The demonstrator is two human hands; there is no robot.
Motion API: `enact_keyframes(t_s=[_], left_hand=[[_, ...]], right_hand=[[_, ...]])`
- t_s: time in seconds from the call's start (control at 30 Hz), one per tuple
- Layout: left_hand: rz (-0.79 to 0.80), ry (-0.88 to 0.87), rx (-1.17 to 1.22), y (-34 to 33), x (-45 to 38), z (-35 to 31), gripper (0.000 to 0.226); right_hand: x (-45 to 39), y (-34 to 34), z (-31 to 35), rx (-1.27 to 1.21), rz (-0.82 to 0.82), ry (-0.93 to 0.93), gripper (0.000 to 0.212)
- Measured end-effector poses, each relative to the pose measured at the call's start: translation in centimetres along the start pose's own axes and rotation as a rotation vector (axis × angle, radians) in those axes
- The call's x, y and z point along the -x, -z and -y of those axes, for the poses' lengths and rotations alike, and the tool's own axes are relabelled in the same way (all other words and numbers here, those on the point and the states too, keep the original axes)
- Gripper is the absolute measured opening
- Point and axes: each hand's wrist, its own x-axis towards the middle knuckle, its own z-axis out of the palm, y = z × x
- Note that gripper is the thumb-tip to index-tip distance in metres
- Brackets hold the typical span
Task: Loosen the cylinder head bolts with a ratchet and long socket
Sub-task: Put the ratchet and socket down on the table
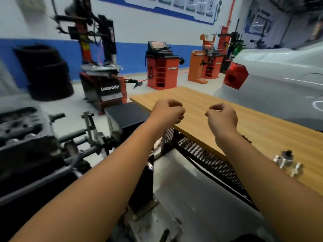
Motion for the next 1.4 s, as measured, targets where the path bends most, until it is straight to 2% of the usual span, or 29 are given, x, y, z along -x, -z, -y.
enact_keyframes(t_s=[0.13, 0.27, 0.33, 0.43, 0.5, 0.53, 0.6, 0.67, 0.73, 0.83, 0.9, 1.0, 1.13, 1.3, 1.4], left_hand=[[-0.272, -0.074, -0.069, 14.4, 4.3, -3.6, 0.017], [-0.620, -0.030, -0.148, 29.5, 10.4, -4.6, 0.017], [-0.850, 0.047, -0.236, 37.1, 13.9, -3.6, 0.018], [-1.238, 0.277, -0.627, 47.3, 19.8, -1.1, 0.013], [-1.324, 0.522, -0.776, 51.9, 23.1, 1.1, 0.016], [-1.293, 0.665, -0.757, 53.5, 24.2, 2.4, 0.030], [-1.145, 0.890, -0.559, 54.4, 25.4, 4.8, 0.058], [-1.024, 0.960, -0.428, 54.0, 25.6, 5.8, 0.068], [-1.009, 0.980, -0.482, 54.3, 25.4, 6.0, 0.075], [-0.981, 1.061, -0.448, 55.3, 24.9, 5.1, 0.060], [-0.889, 1.139, -0.381, 56.3, 24.6, 4.3, 0.049], [-0.714, 1.206, -0.424, 58.3, 24.2, 4.1, 0.042], [-0.471, 1.146, -0.657, 60.2, 24.1, 4.7, 0.056], [-0.349, 1.140, -0.690, 59.9, 23.7, 3.6, 0.055], [-0.352, 1.108, -0.628, 58.1, 23.0, 2.4, 0.051]], right_hand=[[7.7, -12.0, 7.3, -0.054, 0.395, 0.195, 0.013], [15.3, -21.6, 11.6, -0.103, 0.731, 0.249, 0.007], [17.3, -25.6, 12.5, -0.084, 0.782, 0.274, 0.005], [18.2, -30.6, 12.9, 0.056, 0.784, 0.406, 0.013], [18.2, -32.6, 12.8, 0.152, 0.773, 0.490, 0.026], [17.9, -33.3, 12.6, 0.198, 0.774, 0.506, 0.035], [17.0, -33.9, 12.7, 0.319, 0.815, 0.500, 0.047], [15.9, -34.1, 13.2, 0.431, 0.890, 0.466, 0.045], [15.4, -34.4, 13.8, 0.530, 0.997, 0.445, 0.043], [15.8, -34.9, 15.0, 0.570, 1.146, 0.240, 0.058], [16.1, -34.9, 15.7, 0.570, 1.195, 0.068, 0.064], [16.1, -34.7, 15.9, 0.678, 1.250, 0.029, 0.071], [16.2, -35.5, 17.0, 0.803, 1.297, 0.044, 0.052], [16.0, -35.5, 17.0, 0.972, 1.222, -0.070, 0.040], [13.8, -34.4, 16.7, 0.996, 1.189, -0.100, 0.037]])
